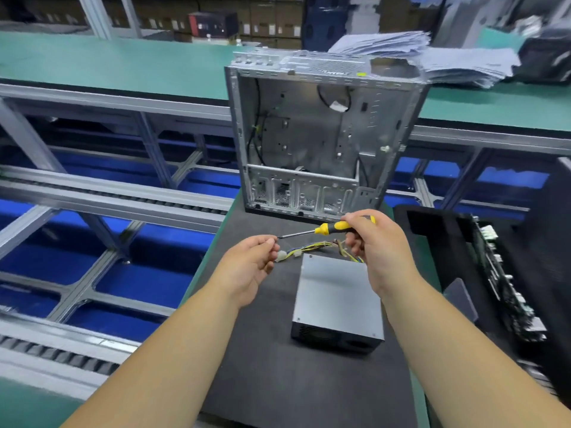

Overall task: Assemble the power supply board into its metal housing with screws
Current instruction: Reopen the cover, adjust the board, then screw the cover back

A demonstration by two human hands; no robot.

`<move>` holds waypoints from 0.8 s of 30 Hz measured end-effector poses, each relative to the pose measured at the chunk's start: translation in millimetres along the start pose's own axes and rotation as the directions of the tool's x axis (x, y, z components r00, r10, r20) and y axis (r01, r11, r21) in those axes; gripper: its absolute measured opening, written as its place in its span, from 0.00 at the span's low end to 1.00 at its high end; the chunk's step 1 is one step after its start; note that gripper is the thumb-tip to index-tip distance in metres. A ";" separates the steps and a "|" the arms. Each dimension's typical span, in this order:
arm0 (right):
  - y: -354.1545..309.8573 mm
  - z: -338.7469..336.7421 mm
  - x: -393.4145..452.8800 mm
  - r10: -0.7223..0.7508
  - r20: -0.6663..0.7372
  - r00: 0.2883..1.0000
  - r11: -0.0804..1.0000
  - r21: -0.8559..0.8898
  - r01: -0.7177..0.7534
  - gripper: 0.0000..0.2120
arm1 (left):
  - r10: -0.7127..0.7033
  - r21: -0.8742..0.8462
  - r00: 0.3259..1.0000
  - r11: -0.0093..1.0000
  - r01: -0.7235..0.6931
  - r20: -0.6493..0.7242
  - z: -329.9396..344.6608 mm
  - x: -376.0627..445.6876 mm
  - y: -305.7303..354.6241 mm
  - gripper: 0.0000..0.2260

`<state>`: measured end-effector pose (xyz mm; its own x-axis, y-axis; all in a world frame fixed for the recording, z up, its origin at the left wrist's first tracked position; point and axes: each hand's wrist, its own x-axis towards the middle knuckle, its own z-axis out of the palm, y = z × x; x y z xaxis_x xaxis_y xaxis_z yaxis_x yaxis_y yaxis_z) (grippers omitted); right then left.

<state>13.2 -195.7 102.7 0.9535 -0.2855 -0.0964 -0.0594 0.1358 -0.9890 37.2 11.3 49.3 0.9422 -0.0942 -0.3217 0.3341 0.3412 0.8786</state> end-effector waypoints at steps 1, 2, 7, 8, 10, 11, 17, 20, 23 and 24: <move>-1.7 -7.7 -2.1 -0.016 -0.010 1.000 1.000 -0.017 0.016 0.04 | -0.007 0.004 1.000 1.000 0.007 0.021 9.4 -0.2 -1.6 0.05; -3.2 -15.2 -4.1 -0.032 -0.019 0.999 0.999 -0.028 0.031 0.04 | -0.014 0.015 0.999 1.000 0.013 0.035 18.3 -0.4 -3.6 0.05; -10.3 -52.7 -11.3 -0.079 -0.063 0.995 0.993 -0.088 0.074 0.07 | -0.040 0.050 0.998 0.998 0.037 0.056 53.4 -2.8 -14.5 0.05; -11.4 -59.8 -12.3 -0.086 -0.069 0.994 0.992 -0.101 0.079 0.07 | -0.046 0.047 0.997 0.998 0.043 0.055 60.1 -3.8 -16.0 0.05; -13.6 -73.1 -14.6 -0.102 -0.070 0.992 0.988 -0.126 0.092 0.06 | -0.053 0.050 0.997 0.997 0.050 0.060 72.6 -5.8 -18.4 0.05; -14.8 -79.4 -15.8 -0.108 -0.067 0.992 0.986 -0.136 0.098 0.05 | -0.053 0.063 0.996 0.997 0.048 0.065 78.2 -7.0 -19.5 0.05; -24.2 -113.0 -16.8 -0.129 -0.014 0.991 0.971 -0.204 0.124 0.06 | 0.016 0.282 0.996 0.958 -0.041 0.087 102.2 -13.5 -27.1 0.05; -26.8 -127.2 -15.2 -0.132 0.000 0.991 0.967 -0.218 0.129 0.06 | 0.040 0.361 0.996 0.930 -0.064 0.075 114.4 -17.1 -32.1 0.05; -26.0 -138.7 -12.7 -0.131 0.010 0.991 0.962 -0.238 0.130 0.04 | 0.046 0.357 0.997 0.932 -0.063 0.056 125.6 -21.9 -36.5 0.05; -25.6 -142.0 -11.9 -0.133 0.014 0.991 0.963 -0.235 0.132 0.05 | 0.043 0.343 0.998 0.938 -0.057 0.050 128.7 -24.0 -37.6 0.05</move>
<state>-38.6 -330.5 113.2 0.9569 -0.2881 0.0375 -0.0002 -0.1296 -0.9916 5.5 -119.6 69.4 0.9557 -0.1259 -0.2661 0.2688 0.0044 0.9632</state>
